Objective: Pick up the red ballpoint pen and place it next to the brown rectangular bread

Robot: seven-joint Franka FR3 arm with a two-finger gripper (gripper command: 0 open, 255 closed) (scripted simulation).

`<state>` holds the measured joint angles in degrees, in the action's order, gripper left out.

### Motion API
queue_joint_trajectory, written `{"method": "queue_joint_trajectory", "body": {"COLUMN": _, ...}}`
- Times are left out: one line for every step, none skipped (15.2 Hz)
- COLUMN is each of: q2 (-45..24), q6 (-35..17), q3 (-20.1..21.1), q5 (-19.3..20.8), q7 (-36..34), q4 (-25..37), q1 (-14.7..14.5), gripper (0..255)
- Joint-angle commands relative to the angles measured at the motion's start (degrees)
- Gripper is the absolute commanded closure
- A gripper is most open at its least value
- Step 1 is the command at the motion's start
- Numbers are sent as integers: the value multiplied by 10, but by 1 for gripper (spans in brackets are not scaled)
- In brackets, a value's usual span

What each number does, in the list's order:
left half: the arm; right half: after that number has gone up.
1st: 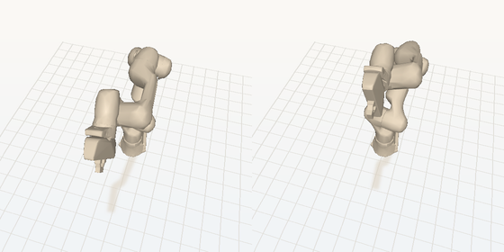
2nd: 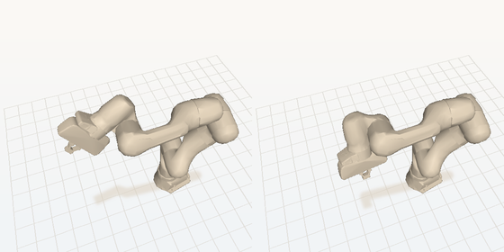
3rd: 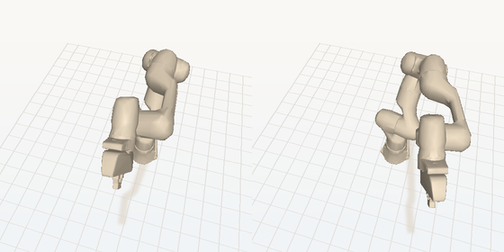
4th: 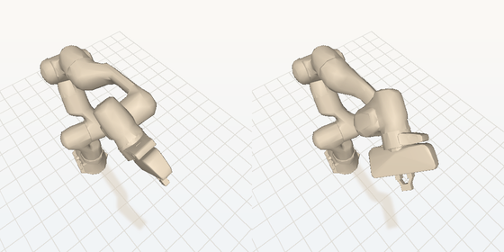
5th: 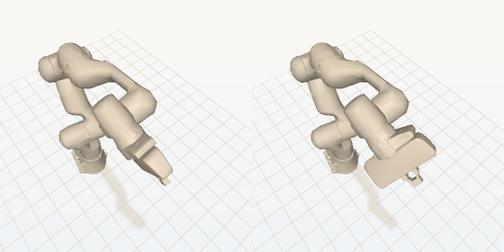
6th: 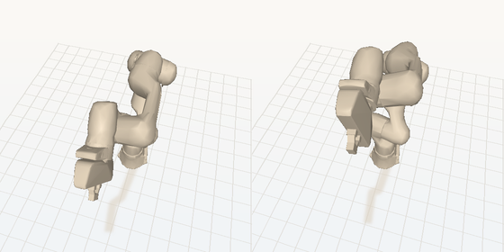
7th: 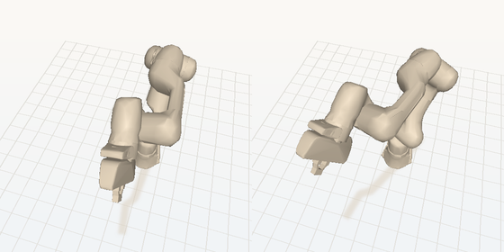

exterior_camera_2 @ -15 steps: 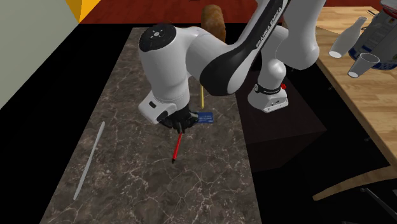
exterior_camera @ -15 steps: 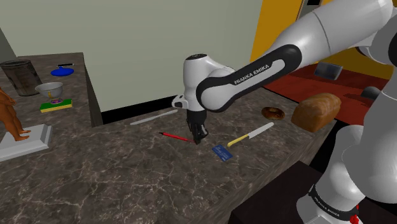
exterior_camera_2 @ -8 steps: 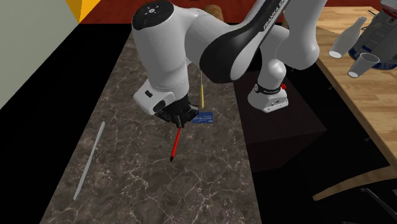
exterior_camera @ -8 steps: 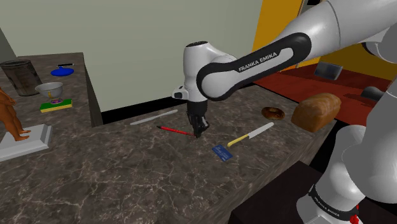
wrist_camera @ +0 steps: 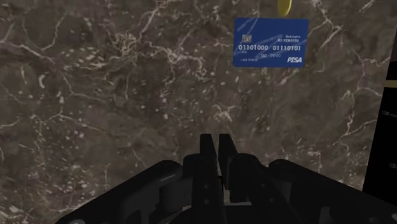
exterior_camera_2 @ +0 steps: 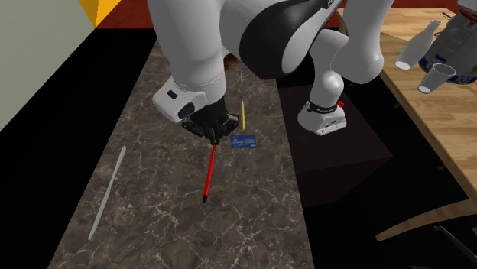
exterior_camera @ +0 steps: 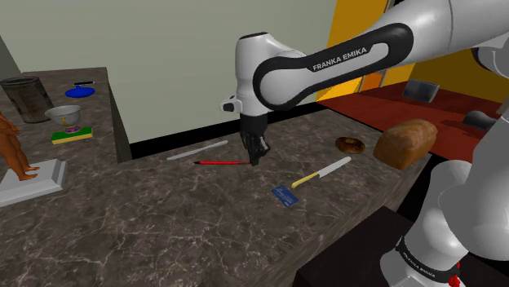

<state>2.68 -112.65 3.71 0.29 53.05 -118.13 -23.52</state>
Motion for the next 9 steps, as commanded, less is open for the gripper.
{"method": "queue_joint_trajectory", "body": {"q2": 4, "q6": 16, "q3": 0, "q5": 0, "q7": 0, "q4": 12, "q1": 0, "gripper": 255}}
{"method": "queue_joint_trajectory", "body": {"q2": 6, "q6": 23, "q3": 0, "q5": 0, "q7": 0, "q4": 17, "q1": 0, "gripper": 255}}
{"method": "queue_joint_trajectory", "body": {"q2": 8, "q6": 31, "q3": 0, "q5": -1, "q7": 0, "q4": 23, "q1": 0, "gripper": 255}}
{"method": "queue_joint_trajectory", "body": {"q2": 9, "q6": 39, "q3": 0, "q5": -1, "q7": 0, "q4": 29, "q1": 0, "gripper": 255}}
{"method": "queue_joint_trajectory", "body": {"q2": 11, "q6": 46, "q3": 0, "q5": -1, "q7": 0, "q4": 35, "q1": 0, "gripper": 255}}
{"method": "queue_joint_trajectory", "body": {"q2": 12, "q6": 54, "q3": 0, "q5": -1, "q7": 1, "q4": 42, "q1": 0, "gripper": 255}}
{"method": "queue_joint_trajectory", "body": {"q2": 13, "q6": 61, "q3": 0, "q5": -1, "q7": 1, "q4": 48, "q1": 0, "gripper": 255}}
{"method": "queue_joint_trajectory", "body": {"q2": 14, "q6": 69, "q3": 0, "q5": -1, "q7": 1, "q4": 54, "q1": 0, "gripper": 255}}
{"method": "queue_joint_trajectory", "body": {"q2": 15, "q6": 76, "q3": 0, "q5": -1, "q7": 1, "q4": 61, "q1": 0, "gripper": 255}}
